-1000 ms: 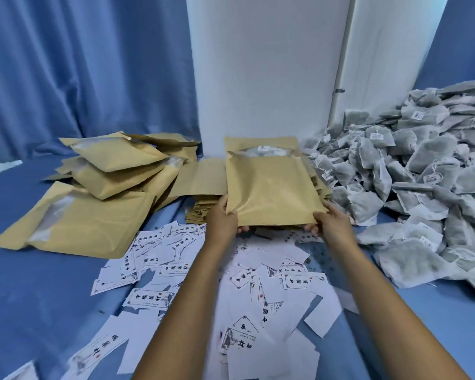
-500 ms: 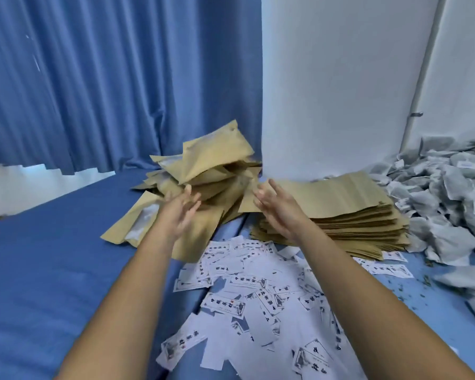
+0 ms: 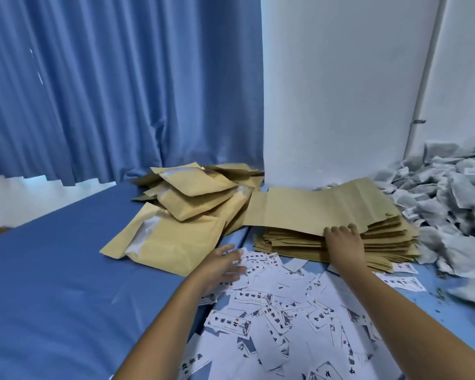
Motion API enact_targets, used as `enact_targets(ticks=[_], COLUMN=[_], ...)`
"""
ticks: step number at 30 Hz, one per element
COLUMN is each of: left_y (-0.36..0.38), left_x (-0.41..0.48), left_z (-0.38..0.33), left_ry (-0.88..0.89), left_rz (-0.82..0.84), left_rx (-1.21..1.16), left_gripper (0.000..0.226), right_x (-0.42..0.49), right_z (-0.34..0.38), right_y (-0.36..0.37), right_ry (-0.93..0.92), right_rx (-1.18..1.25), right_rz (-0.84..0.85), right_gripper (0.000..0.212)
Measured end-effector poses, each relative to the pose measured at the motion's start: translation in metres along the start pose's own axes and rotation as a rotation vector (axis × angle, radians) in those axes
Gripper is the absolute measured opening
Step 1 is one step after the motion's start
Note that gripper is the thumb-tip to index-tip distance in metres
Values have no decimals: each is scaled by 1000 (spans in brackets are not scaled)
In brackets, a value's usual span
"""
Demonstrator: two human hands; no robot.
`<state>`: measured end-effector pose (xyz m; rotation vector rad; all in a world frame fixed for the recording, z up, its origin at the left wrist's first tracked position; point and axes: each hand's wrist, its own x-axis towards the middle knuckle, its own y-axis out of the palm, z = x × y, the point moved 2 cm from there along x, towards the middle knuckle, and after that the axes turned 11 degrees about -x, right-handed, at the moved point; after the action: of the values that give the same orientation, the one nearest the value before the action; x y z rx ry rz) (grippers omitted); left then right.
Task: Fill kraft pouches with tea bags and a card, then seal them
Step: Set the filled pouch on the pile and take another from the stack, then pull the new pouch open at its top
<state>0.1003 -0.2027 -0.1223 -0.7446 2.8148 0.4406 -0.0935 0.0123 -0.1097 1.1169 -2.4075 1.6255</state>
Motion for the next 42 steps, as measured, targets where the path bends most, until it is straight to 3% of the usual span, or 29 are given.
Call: enact_targets(ticks=[3, 5, 8, 10, 12, 14, 17, 18, 20, 22, 24, 28, 32, 34, 38, 42], left_y=[21, 35, 56, 84, 115, 143, 173, 180, 190, 200, 213, 238, 271, 285, 295, 292], left_x=[2, 1, -9, -15, -11, -8, -2, 0, 4, 6, 4, -4, 0, 4, 16, 15], left_z=[-1, -4, -15, -18, -8, 9, 38, 47, 59, 67, 68, 66, 78, 89, 113, 113], left_ry=[8, 116, 660, 872, 800, 659, 552, 534, 527, 548, 588, 689, 546, 467, 372, 268], left_rz=[-18, -125, -420, -301, -86, 44, 106, 97, 44, 0, 18, 161, 247, 268, 366, 424], left_rx=[-33, 147, 751, 866, 831, 837, 800, 806, 858, 871, 762, 540, 503, 498, 345, 272], left_gripper=[61, 69, 62, 44, 37, 40, 38, 38, 37, 36, 33, 29, 54, 54, 23, 15], right_x=[-6, -16, -42, -67, -88, -103, -102, -98, -86, -80, -79, -91, -114, -119, -124, -121], right_z=[-10, -14, -12, -7, -6, -15, -47, -57, -63, -61, -65, -84, -102, -110, -116, -118], right_y=[-6, -13, -23, -27, -25, -17, 5, 12, 22, 21, 19, 12, 18, 33, 56, 62], right_ry=[-21, -14, -64, -142, -229, -199, 275, 425, 558, 527, 527, 486, 386, 421, 509, 534], right_rx=[-16, 48, 215, 353, 428, 545, 926, 1047, 1455, 1813, 1893, 2135, 2568, 2585, 2343, 2273], right_rz=[-66, -145, -345, -416, -381, -300, -163, -22, 309, 463, 405, 358, 474, 497, 591, 651], right_gripper=[24, 20, 14, 12, 14, 32, 36, 46, 59, 36, 7, 21, 26, 24, 26, 20])
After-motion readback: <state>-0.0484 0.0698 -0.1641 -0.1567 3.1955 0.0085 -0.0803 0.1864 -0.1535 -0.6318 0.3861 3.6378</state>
